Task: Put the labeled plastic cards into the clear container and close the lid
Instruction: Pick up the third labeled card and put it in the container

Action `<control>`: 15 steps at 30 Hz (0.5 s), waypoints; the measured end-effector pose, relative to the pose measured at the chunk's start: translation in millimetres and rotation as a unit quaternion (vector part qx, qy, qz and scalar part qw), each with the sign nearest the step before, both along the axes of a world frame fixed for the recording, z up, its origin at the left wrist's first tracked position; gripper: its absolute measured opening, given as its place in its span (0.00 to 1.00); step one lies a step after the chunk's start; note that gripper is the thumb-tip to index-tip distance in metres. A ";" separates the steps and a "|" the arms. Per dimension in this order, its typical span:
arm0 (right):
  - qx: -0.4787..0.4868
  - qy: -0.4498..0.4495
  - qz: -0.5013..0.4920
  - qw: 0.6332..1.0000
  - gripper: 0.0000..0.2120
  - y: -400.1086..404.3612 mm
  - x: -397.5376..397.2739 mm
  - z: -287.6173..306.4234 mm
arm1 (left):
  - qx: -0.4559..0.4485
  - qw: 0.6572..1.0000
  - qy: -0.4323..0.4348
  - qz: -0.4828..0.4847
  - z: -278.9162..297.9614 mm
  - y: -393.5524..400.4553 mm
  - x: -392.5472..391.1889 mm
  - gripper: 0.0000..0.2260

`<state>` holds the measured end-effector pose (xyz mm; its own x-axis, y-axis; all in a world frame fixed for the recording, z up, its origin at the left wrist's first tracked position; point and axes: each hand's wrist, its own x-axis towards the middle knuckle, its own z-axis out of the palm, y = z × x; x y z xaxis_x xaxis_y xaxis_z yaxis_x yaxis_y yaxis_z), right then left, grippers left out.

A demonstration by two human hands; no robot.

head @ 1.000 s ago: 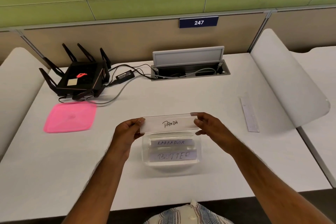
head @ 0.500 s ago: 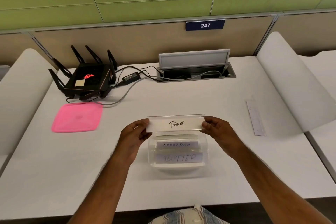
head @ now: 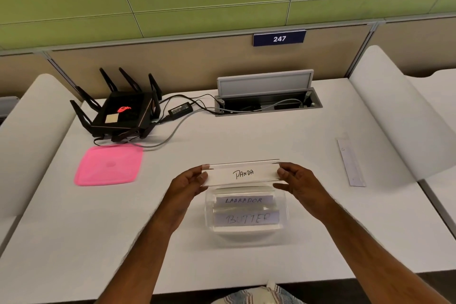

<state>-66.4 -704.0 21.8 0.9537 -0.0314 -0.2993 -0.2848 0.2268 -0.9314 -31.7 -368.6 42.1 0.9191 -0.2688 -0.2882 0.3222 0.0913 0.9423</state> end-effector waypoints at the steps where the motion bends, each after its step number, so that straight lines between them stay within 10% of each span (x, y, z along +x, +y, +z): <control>1: -0.006 0.000 0.006 1.000 0.28 -0.1 -0.5 0.3 | -0.004 1.000 -0.002 0.004 -1.0 -0.2 -0.1 0.15; 15: -0.168 0.000 0.088 0.982 0.17 -11.9 -15.9 -3.7 | 0.134 0.991 -0.020 -0.007 -21.3 5.0 -11.4 0.10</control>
